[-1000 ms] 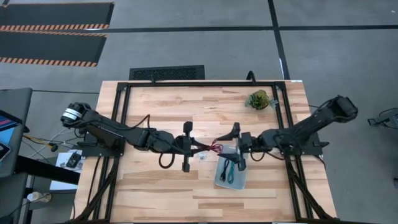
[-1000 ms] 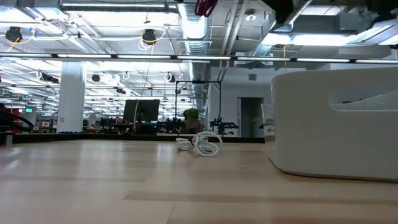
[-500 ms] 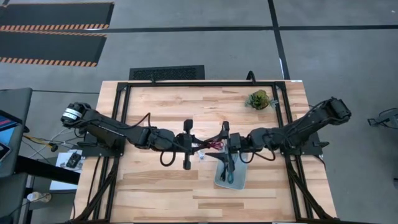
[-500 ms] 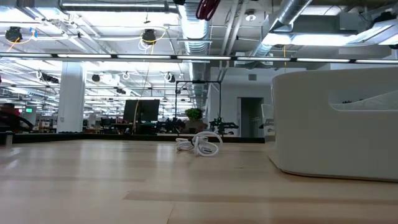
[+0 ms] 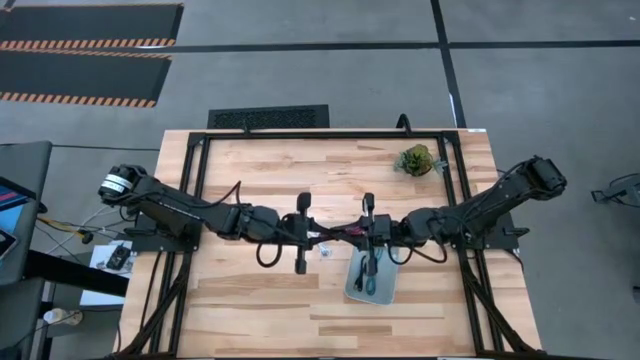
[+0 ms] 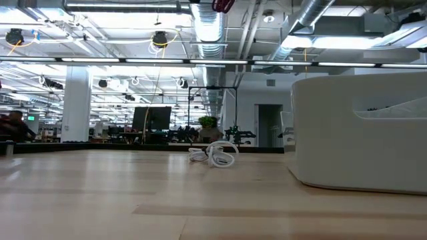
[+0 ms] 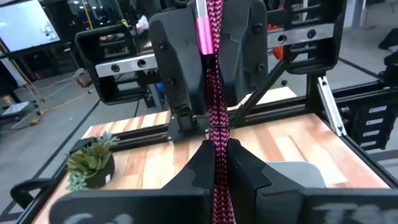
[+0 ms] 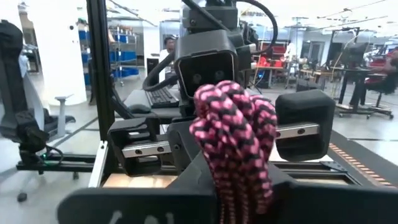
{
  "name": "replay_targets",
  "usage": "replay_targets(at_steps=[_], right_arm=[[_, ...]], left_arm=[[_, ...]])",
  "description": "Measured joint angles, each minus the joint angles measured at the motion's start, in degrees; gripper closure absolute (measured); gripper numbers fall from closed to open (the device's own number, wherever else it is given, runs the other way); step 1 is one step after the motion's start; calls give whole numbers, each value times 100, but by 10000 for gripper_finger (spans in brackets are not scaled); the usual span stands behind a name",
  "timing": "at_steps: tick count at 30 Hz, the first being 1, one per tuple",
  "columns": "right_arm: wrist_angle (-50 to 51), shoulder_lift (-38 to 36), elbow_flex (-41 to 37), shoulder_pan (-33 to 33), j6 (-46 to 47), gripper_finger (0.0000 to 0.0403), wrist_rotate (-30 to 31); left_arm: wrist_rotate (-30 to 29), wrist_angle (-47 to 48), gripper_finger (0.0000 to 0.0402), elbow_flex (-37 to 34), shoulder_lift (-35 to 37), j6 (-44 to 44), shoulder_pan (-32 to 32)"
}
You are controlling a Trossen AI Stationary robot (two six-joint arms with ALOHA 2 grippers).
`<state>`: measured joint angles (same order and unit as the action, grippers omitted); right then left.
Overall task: Pick and place USB-C Cables
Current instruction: Put the pink charger cable into the gray bin
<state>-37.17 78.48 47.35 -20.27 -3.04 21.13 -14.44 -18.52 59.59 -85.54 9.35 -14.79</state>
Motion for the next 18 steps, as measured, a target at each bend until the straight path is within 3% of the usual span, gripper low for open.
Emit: replay_targets(at_steps=[3, 11, 15, 18], right_arm=[[33, 0, 1, 1, 112, 340, -19], [-8, 7, -7, -69, 115, 164, -14], [-210, 13, -11, -136, -56, 146, 49], [-224, 2, -16, -270, -305, 169, 401]], left_arm=[[15, -171, 397, -2, -4, 45, 0], [-116, -517, 399, 4, 2, 133, 0], [-129, -552, 400, 4, 2, 121, 2], [-127, -565, 400, 4, 2, 106, 2]])
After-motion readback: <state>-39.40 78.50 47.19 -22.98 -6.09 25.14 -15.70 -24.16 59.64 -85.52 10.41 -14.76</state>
